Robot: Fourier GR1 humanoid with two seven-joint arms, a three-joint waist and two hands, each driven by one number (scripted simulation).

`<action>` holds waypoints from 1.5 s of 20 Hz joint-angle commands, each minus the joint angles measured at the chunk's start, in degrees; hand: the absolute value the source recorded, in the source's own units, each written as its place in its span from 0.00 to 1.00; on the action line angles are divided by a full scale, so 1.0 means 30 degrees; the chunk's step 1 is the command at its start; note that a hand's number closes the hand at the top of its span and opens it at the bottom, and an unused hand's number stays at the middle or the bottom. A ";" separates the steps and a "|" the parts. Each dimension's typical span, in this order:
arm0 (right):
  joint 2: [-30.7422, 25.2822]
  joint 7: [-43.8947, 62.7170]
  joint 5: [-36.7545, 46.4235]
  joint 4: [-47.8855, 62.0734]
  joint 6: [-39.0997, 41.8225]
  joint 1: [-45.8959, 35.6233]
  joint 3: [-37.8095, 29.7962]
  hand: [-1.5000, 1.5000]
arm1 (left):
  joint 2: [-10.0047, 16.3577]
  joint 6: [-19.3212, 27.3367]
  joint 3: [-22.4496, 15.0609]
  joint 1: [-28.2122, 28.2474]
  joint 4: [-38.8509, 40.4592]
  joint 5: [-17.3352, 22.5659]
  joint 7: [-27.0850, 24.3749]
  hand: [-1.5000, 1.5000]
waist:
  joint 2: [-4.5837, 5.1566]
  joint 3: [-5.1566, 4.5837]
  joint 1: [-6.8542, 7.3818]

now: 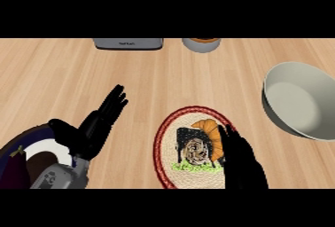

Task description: Pick the cupcake from the placemat and place it in the bowl

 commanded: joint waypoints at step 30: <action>0.4306 0.7424 -0.2311 0.7121 0.3667 -0.5064 -0.0078 0.00 | -0.0788 -0.1464 0.1337 0.0157 0.1319 -0.0507 0.0071 0.50 | 0.0038 0.0119 -0.0152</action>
